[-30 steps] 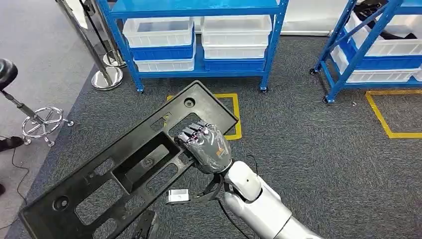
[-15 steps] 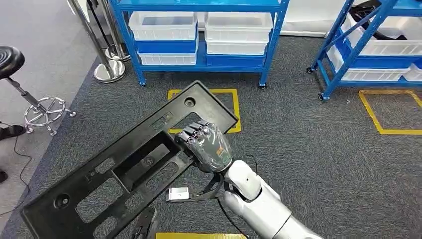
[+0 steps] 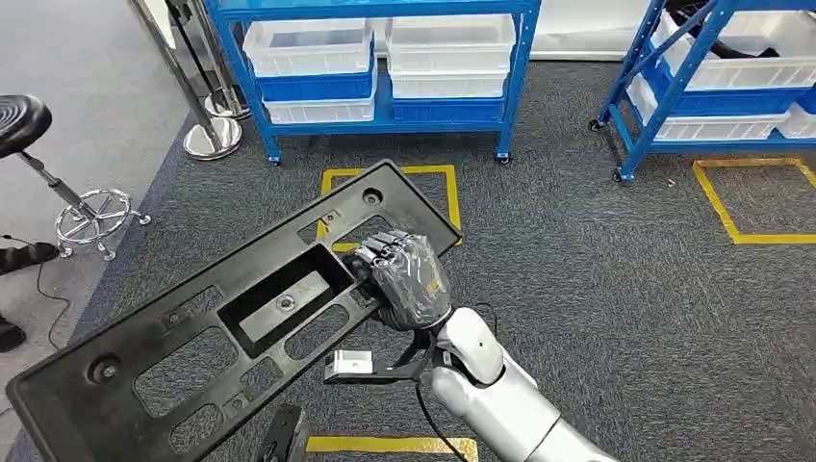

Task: Take the parts from the cabinet and place them on the table.

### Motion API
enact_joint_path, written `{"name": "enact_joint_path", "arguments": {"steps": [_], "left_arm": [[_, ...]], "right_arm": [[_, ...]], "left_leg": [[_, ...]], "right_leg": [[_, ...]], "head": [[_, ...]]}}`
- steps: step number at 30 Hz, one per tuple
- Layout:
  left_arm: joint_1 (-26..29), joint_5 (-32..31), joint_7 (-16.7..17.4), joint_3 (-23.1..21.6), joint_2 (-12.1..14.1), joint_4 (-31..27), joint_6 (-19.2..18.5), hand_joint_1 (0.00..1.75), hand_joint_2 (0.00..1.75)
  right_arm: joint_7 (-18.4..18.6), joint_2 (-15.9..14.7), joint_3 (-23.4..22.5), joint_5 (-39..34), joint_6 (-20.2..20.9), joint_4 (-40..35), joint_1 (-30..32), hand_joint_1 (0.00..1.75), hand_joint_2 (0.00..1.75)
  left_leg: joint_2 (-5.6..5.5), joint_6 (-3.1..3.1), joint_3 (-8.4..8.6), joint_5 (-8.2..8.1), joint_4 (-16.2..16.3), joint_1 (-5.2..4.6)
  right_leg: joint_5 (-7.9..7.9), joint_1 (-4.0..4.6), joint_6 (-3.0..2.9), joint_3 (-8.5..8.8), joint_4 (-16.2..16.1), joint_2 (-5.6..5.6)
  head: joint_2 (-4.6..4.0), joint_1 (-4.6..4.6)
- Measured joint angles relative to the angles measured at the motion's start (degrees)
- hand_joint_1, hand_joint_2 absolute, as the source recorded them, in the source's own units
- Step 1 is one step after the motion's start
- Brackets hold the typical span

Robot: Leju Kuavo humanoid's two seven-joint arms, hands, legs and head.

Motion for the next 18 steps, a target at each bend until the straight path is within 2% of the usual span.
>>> {"name": "enact_joint_path", "arguments": {"steps": [1, 2, 3, 4, 6, 7, 8, 9, 10, 12, 13, 14, 15, 16, 17, 18], "left_arm": [[0.0, -0.2, -0.1, 0.0, 0.0, 0.0, 0.0, 0.0, 0.0], [0.0, -0.5, -0.1, -0.1, 0.0, 0.0, 0.0, 0.0, 0.0], [0.0, -0.7, -0.1, -0.2, 0.1, 0.0, -0.1, 0.0, 0.0], [0.0, -1.0, -0.1, -0.3, 0.1, 0.0, -0.2, 0.0, 0.0], [0.3, -1.5, -0.1, -0.6, 0.1, 0.0, -0.3, 0.0, 0.0], [0.4, -1.6, -0.1, -0.7, 0.1, 0.0, -0.3, 0.0, 0.0], [0.5, -1.6, -0.1, -0.8, 0.0, 0.0, -0.3, 0.0, 0.0], [0.5, -1.7, -0.1, -0.9, 0.0, 0.0, -0.4, 0.0, 0.0], [0.4, -1.7, -0.1, -1.0, 0.0, 0.0, -0.5, 0.0, 0.0], [0.6, -1.9, 0.1, -1.2, 0.0, 0.0, -0.6, 0.0, 0.0], [0.7, -2.1, 0.1, -1.4, 0.0, 0.0, -0.7, 0.0, 0.0], [0.9, -2.2, 0.1, -1.6, 0.0, 0.0, -0.7, 0.0, 0.0], [0.9, -2.3, 0.0, -1.7, 0.0, 0.0, -0.7, 0.0, 0.0], [0.9, -2.3, 0.0, -1.8, 0.0, 0.0, -0.8, 0.0, 0.0], [0.9, -2.2, -0.2, -1.9, 0.0, 0.0, -0.8, 0.0, 0.0], [0.9, -2.2, -0.3, -1.9, 0.0, 0.0, -0.9, 0.0, 0.0]], "right_arm": [[-0.4, 0.0, 0.0, 0.1, 0.1, -0.1, 0.0, 1.75, 1.75], [-0.7, 0.0, 0.0, 0.4, 0.1, -0.4, 0.0, 1.75, 1.75], [-0.7, -0.1, 0.0, 0.7, 0.2, -0.6, 0.0, 1.75, 1.75], [-0.7, -0.2, 0.0, 1.1, 0.2, -0.9, 0.0, 1.75, 1.75], [-0.8, -0.5, 0.0, 1.4, 0.3, -1.4, 0.5, 1.75, 1.75], [-0.8, -0.7, 0.0, 1.5, 0.3, -1.7, 0.7, 1.75, 1.75], [-0.9, -0.9, 0.0, 1.6, 0.3, -2.1, 0.8, 1.75, 1.75], [-0.9, -1.2, 0.0, 1.7, 0.3, -2.3, 0.8, 1.75, 1.75], [-0.9, -1.4, 0.0, 2.0, 0.3, -2.4, 0.8, 1.75, 1.75], [-0.6, -1.9, 0.0, 2.3, 0.5, -2.6, 1.4, 1.75, 1.75], [-0.6, -2.3, 0.0, 1.8, 0.7, -2.7, 2.0, 1.75, 1.75], [-0.6, -2.6, 0.0, 1.3, 1.1, -2.8, 2.6, 1.75, 1.75], [-0.7, -2.9, 0.0, 1.0, 1.1, -2.9, 3.0, 1.75, 1.75], [-0.9, -3.1, 0.0, 0.6, 1.1, -3.1, 3.3, 1.75, 1.75], [-1.3, -3.3, 0.0, 0.4, 1.1, -3.4, 3.3, 1.75, 1.75], [-1.5, -3.3, 0.0, 0.2, 1.1, -3.7, 3.2, 1.75, 1.75]], "left_leg": [[-0.06, 0.36, 2.87, 2.18, -4.5, -0.06], [-0.18, 0.97, 6.14, 4.21, -10.2, -0.21], [-0.37, 1.65, 7.98, 3.38, -13.8, -0.38], [-0.36, 1.67, 8.48, 3.6, -14.0, -0.68], [-0.37, 2.17, 8.21, 3.63, -14.7, -1.03], [-0.37, 2.5, 8.21, 3.83, -15.1, -1.02], [-0.28, 2.95, 8.92, 4.6, -16.5, -0.21], [-0.04, 3.05, 9.23, 4.89, -17.2, -0.33], [0.01, 3.41, 9.16, 5.06, -17.3, -0.24], [0.05, 3.52, 8.89, 5.05, -17.2, -0.29], [0.09, 3.53, 8.73, 5.05, -17.0, -0.29], [0.09, 3.52, 8.53, 5.04, -16.8, -0.26], [0.22, 3.41, 8.35, 4.95, -16.5, -0.19], [0.44, 3.15, 8.21, 4.74, -16.1, -0.11], [0.68, 2.87, 8.1, 4.34, -15.4, -0.09], [1.08, 2.46, 7.92, 3.92, -14.7, -0.22]], "right_leg": [[0.01, 0.06, 0.02, 0.04, 0.0, 0.06], [0.04, 0.18, 0.08, 0.15, 0.0, 0.09], [0.1, 0.09, 0.18, 0.09, 0.0, 0.03], [0.31, 0.13, 0.53, -0.2, -0.1, 0.1], [0.63, -0.13, 1.15, -0.31, -0.2, 0.05], [0.87, -0.08, 1.57, -0.19, -0.7, 0.03], [0.57, 0.34, 1.97, -0.14, -0.7, -0.04], [-0.18, 0.18, 2.18, -0.49, 0.3, 0.02], [-2.24, 0.18, 2.2, -2.07, 3.5, 0.06], [-6.33, -0.03, 2.62, -6.43, 12.3, 0.05], [-7.13, -0.15, 2.81, -8.01, 15.3, 0.05], [-6.47, -0.26, 2.97, -8.44, 15.9, 0.01], [-4.65, -0.41, 3.1, -7.52, 13.9, -0.03], [-2.03, -0.56, 3.14, -5.37, 9.6, -0.24], [0.47, -0.67, 3.17, -2.67, 4.3, -1.24], [0.55, -0.57, 3.17, -1.11, 0.7, -3.21]], "head": [[0.0, 0.0], [0.0, 0.02], [0.0, 0.04], [0.0, 0.02], [0.0, 0.0], [0.0, 0.02], [0.0, 0.02], [0.0, 0.04], [0.0, 0.04], [0.0, 0.02], [0.0, 0.04], [0.0, 0.04], [0.0, 0.04], [0.0, 0.04], [0.0, 0.04], [0.0, 0.04]]}}
